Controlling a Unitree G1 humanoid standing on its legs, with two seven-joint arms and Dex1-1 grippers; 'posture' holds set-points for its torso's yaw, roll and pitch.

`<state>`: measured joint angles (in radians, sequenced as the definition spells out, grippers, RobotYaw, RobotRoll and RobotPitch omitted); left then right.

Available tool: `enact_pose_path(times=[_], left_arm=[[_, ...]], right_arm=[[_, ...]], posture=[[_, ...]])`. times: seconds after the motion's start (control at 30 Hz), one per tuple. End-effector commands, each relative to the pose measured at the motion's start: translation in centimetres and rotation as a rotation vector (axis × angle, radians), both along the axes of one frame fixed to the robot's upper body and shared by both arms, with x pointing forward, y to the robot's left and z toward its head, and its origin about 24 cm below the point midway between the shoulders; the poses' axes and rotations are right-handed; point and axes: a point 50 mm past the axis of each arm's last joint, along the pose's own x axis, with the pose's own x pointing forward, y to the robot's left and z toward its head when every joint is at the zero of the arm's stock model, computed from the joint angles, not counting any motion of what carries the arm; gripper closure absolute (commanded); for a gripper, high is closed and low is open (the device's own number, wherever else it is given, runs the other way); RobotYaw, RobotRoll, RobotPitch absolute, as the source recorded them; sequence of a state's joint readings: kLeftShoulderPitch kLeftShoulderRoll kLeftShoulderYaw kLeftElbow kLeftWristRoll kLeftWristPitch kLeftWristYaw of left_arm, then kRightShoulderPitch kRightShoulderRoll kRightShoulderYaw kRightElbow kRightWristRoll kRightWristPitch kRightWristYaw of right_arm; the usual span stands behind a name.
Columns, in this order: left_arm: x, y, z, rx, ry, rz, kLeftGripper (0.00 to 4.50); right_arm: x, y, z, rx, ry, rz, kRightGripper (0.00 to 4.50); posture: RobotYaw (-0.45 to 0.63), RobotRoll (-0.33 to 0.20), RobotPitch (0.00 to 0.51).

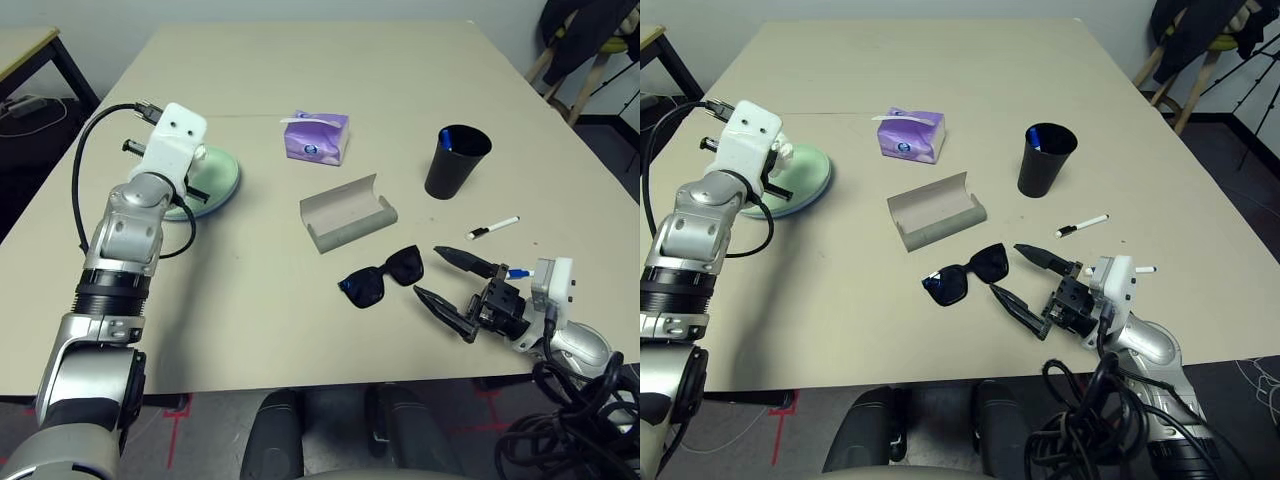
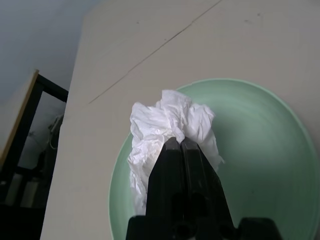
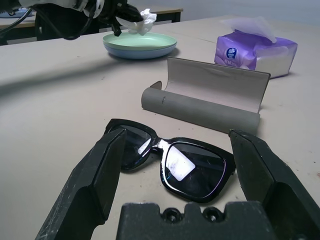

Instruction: Organize and tidy the items on the table.

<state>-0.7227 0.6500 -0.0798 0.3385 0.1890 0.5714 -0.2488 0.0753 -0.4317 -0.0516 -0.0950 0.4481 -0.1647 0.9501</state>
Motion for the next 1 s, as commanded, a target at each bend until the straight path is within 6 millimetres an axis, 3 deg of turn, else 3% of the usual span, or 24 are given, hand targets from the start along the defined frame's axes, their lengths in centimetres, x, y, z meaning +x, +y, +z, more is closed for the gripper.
enact_pose_path(times=[0.03, 0.1, 0.23, 0.43, 0.77, 1.0], left_arm=[[0.4, 0.0, -0.3, 0.057, 0.012, 0.006, 4.29], [0.5, -0.1, -0.3, 0.046, 0.014, 0.004, 3.84], [0.6, -0.3, -0.2, 0.01, -0.003, -0.009, 2.39], [0.0, -0.3, 0.8, -0.202, -0.066, -0.018, 0.05], [-3.2, 0.2, 0.8, -0.569, -0.111, -0.125, 0.05], [-6.7, -0.9, -0.6, -0.671, -0.061, -0.32, 0.05]], right_arm=[[-0.3, -0.1, 0.3, -0.01, -0.008, -0.007, 0.0], [-0.4, -0.1, 0.3, -0.011, -0.008, -0.009, 0.0], [-0.3, -0.2, 0.5, -0.015, -0.011, -0.009, 0.0], [0.1, -0.2, 0.8, -0.022, -0.016, 0.001, 0.0], [1.2, -0.2, 1.0, -0.037, -0.024, 0.029, 0.0], [2.2, -0.1, 0.9, -0.038, -0.03, 0.061, 0.0]], posture=[[-0.05, 0.0, 0.14], [-0.05, 0.0, 0.14], [-0.05, 0.0, 0.14], [-0.04, 0.0, 0.135], [0.01, 0.0, 0.125], [0.06, 0.0, 0.106]])
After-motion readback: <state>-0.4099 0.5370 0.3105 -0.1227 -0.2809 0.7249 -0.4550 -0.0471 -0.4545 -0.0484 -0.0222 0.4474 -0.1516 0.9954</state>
